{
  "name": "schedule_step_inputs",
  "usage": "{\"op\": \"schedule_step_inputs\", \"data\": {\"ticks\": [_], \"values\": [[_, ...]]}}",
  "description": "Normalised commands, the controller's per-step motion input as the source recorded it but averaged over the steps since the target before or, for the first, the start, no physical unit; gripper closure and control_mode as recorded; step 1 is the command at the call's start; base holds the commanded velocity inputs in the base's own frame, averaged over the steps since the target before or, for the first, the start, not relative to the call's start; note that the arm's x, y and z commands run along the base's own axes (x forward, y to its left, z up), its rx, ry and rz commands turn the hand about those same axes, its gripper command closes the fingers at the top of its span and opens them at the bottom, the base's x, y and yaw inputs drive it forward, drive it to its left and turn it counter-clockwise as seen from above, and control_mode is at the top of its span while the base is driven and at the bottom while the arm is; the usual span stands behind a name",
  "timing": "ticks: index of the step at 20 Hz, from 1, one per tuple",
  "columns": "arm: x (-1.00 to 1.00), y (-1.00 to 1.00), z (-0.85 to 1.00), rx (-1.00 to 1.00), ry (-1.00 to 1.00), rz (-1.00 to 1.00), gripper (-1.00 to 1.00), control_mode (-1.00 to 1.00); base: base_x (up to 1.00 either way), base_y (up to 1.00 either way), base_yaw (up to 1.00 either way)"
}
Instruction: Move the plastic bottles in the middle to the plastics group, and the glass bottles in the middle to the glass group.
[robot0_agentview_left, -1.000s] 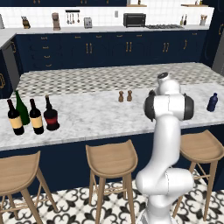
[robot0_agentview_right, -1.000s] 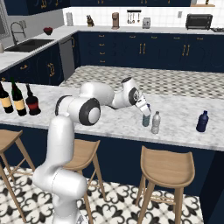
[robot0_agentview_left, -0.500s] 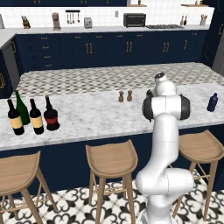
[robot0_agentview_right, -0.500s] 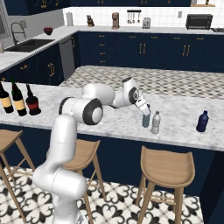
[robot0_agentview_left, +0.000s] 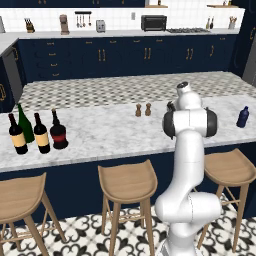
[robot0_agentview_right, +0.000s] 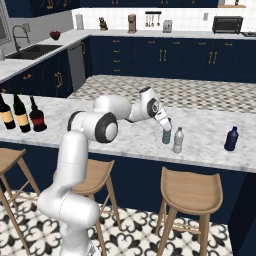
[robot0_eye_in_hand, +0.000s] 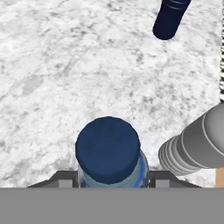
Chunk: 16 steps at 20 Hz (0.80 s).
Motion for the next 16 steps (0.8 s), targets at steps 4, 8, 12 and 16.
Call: {"op": "schedule_step_inputs", "data": {"ticks": [4, 8, 12, 16], "values": [[0.00, 0.00, 0.23, 0.00, -0.03, 0.00, -1.00, -1.00, 0.00, 0.00, 0.00], [-0.03, -0.02, 0.38, 0.00, -0.06, 0.00, -1.00, -1.00, 0.00, 0.00, 0.00], [-0.06, 0.00, 0.74, 0.00, -0.11, 0.00, -1.00, -1.00, 0.00, 0.00, 0.00], [-0.07, 0.02, 0.87, 0.00, -0.16, 0.00, -1.00, -1.00, 0.00, 0.00, 0.00]]}}
